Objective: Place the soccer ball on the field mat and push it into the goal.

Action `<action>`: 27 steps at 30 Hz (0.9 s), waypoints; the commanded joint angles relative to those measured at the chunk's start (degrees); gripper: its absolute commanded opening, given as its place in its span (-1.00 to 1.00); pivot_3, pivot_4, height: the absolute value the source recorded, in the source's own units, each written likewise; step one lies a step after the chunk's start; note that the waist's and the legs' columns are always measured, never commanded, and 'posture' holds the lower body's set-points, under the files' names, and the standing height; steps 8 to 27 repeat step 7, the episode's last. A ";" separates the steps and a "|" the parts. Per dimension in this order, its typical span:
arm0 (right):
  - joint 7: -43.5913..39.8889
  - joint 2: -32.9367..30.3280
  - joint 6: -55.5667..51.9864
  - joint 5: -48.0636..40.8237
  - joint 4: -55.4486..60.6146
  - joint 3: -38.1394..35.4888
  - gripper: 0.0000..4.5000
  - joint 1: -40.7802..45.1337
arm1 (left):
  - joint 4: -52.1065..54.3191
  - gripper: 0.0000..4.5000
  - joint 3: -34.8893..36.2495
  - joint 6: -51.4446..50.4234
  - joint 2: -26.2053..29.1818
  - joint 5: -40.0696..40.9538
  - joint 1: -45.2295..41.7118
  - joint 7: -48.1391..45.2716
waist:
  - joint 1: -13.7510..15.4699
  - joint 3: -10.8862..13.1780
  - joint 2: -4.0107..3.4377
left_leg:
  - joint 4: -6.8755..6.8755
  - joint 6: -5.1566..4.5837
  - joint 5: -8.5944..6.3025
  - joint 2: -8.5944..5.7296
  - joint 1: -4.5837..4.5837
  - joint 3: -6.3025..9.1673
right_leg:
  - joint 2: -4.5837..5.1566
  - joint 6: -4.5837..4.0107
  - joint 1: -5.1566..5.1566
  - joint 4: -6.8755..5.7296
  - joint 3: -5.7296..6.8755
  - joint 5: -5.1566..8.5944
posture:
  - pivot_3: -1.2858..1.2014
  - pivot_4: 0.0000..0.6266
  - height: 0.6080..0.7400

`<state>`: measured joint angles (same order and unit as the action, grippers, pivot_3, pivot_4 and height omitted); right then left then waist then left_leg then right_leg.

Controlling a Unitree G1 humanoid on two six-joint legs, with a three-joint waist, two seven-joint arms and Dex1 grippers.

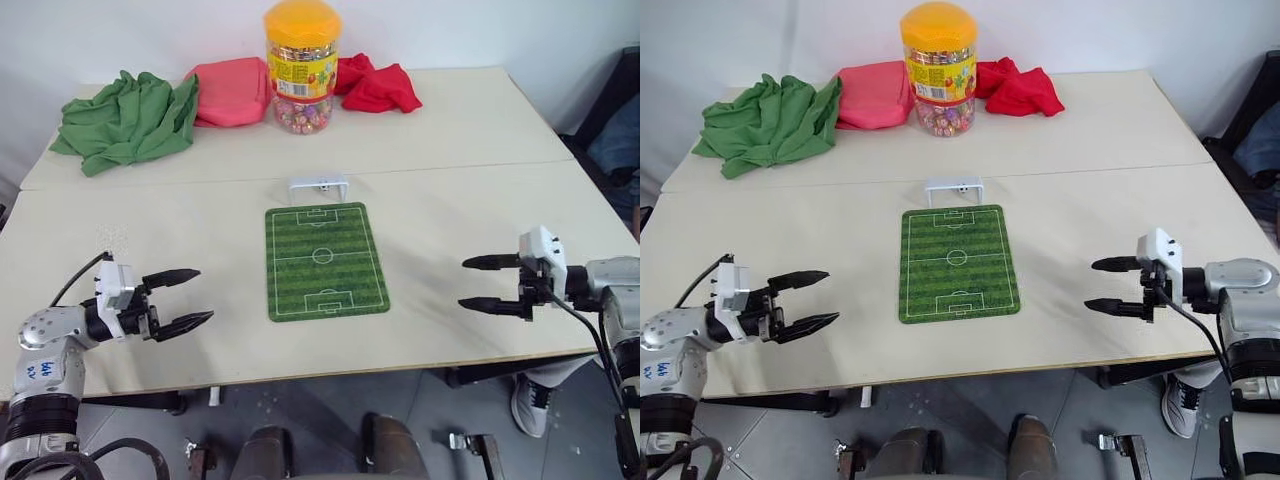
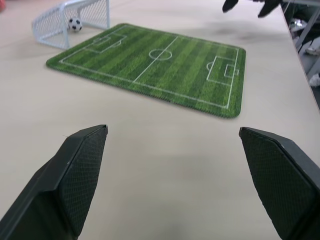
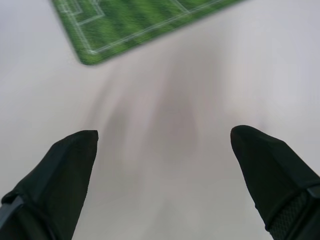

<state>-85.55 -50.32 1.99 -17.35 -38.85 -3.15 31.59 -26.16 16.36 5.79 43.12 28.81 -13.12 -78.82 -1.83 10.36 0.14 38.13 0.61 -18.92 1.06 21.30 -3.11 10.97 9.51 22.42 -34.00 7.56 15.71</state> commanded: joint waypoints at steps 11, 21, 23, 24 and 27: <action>5.55 2.74 7.51 2.86 -8.66 -1.74 0.99 5.73 | -9.29 1.00 4.16 4.01 3.14 0.29 -3.88 -3.38 | 0.06 0.00 0.00 | 0.03 0.00 0.00 0.01 -0.01 -0.03 | 0.00 0.00 0.00 -0.02 -0.02 0.00 | 0.03 -0.52 1.00; 5.55 2.74 7.51 2.86 -8.66 -1.74 0.99 5.73 | -9.29 1.00 4.16 4.01 3.14 0.29 -3.88 -3.38 | 0.06 0.00 0.00 | 0.03 0.00 0.00 0.01 -0.01 -0.03 | 0.00 0.00 0.00 -0.02 -0.02 0.00 | 0.03 -0.52 1.00; 5.55 2.74 7.51 2.86 -8.66 -1.74 0.99 5.73 | -9.29 1.00 4.16 4.01 3.14 0.29 -3.88 -3.38 | 0.06 0.00 0.00 | 0.03 0.00 0.00 0.01 -0.01 -0.03 | 0.00 0.00 0.00 -0.02 -0.02 0.00 | 0.03 -0.52 1.00; 5.55 2.74 7.51 2.86 -8.66 -1.74 0.99 5.73 | -9.29 1.00 4.16 4.01 3.14 0.29 -3.88 -3.38 | 0.06 0.00 0.00 | 0.03 0.00 0.00 0.01 -0.01 -0.03 | 0.00 0.00 0.00 -0.02 -0.02 0.00 | 0.03 -0.52 1.00; 5.55 2.74 7.51 2.86 -8.66 -1.74 0.99 5.73 | -9.29 1.00 4.16 4.01 3.14 0.29 -3.88 -3.38 | 0.06 0.00 0.00 | 0.03 0.00 0.00 0.01 -0.01 -0.03 | 0.00 0.00 0.00 -0.02 -0.02 0.00 | 0.03 -0.52 1.00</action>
